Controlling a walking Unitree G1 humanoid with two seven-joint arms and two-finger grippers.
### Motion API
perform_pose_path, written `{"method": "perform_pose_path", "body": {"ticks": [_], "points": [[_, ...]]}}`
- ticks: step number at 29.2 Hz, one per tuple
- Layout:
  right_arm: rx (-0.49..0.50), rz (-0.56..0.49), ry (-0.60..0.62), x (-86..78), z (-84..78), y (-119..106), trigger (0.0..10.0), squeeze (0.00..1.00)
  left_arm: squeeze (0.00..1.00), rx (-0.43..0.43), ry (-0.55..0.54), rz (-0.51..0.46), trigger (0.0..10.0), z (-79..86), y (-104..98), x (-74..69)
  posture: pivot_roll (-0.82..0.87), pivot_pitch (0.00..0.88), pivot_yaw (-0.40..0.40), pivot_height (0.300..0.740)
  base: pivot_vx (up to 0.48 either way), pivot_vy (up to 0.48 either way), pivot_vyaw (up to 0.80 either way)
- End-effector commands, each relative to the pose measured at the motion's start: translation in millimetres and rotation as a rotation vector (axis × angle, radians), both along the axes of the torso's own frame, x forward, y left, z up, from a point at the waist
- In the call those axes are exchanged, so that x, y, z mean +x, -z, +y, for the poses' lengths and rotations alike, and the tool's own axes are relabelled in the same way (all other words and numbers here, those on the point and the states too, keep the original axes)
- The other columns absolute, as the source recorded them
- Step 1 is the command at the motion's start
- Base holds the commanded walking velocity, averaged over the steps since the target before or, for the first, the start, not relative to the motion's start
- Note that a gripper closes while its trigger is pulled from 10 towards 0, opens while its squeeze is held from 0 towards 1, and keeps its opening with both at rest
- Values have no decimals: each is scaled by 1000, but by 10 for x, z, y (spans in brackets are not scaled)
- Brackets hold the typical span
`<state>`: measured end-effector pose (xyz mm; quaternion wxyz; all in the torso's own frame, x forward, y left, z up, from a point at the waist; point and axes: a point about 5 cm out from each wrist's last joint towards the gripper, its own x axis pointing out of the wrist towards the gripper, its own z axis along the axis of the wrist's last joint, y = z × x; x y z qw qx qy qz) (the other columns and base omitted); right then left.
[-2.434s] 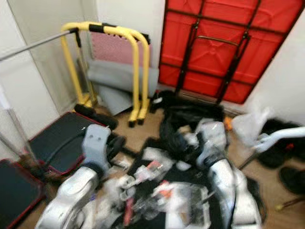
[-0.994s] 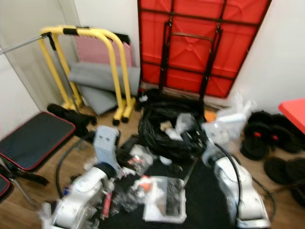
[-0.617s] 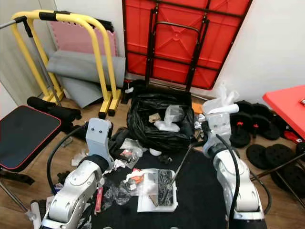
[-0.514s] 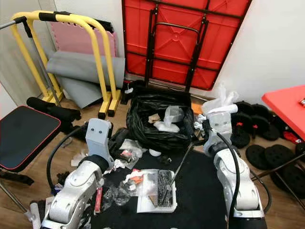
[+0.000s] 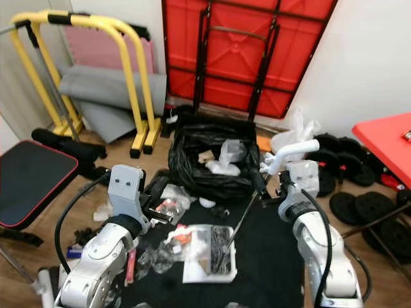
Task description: Sweep floor
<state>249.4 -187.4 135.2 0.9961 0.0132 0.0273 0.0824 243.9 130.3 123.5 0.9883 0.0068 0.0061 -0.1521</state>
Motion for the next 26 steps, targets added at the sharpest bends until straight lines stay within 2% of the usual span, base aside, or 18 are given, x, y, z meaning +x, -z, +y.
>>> {"method": "perform_pose_path", "body": {"ticks": [1, 5, 6, 10, 14, 17, 20, 21, 24, 26], "points": [[19, 10, 15, -65, -39, 5, 10000, 0, 0, -14, 23, -9, 0, -5, -8, -41, -137, 127, -154, 740, 0, 0, 0], [31, 21, 46, -135, -45, 19, 10000, 0, 0, 2, -5, -1, 0, 44, -8, -32, -145, 132, -145, 740, 0, 0, 0], [30, 22, 51, -130, -39, 16, 10000, 0, 0, 8, -9, 4, 10000, 55, -14, -14, -151, 139, -139, 740, 0, 0, 0], [-6, 36, 63, -172, -31, 14, 10000, 0, 0, 9, -14, 0, 10000, 73, -55, -32, -166, 176, -132, 740, 0, 0, 0], [-18, 47, 59, -238, -39, 21, 10000, 0, 0, 5, -22, 3, 10000, 92, -61, -72, -164, 183, -132, 740, 0, 0, 0], [-19, 43, 62, -221, -50, 7, 10000, 0, 0, 6, -30, -5, 10000, 103, -90, -42, -159, 177, -136, 740, 0, 0, 0], [-12, 27, 59, -133, -38, -27, 10000, 0, 0, 7, -32, -19, 10000, 100, -123, 28, -155, 162, -143, 740, 0, 0, 0], [-13, 21, 53, -77, -28, -28, 10000, 0, 0, 8, -32, -24, 10000, 94, -115, 62, -150, 127, -148, 740, 0, 0, 0], [-19, 9, 58, -19, -28, -32, 10000, 0, 0, 7, -37, -25, 10000, 92, -96, 92, -152, 92, -146, 740, 0, 0, 0], [-31, -19, 89, 132, -63, -59, 10000, 0, 0, 4, -42, -31, 10000, 74, -84, 198, -139, 46, -146, 740, 0, 0, 0]]}}
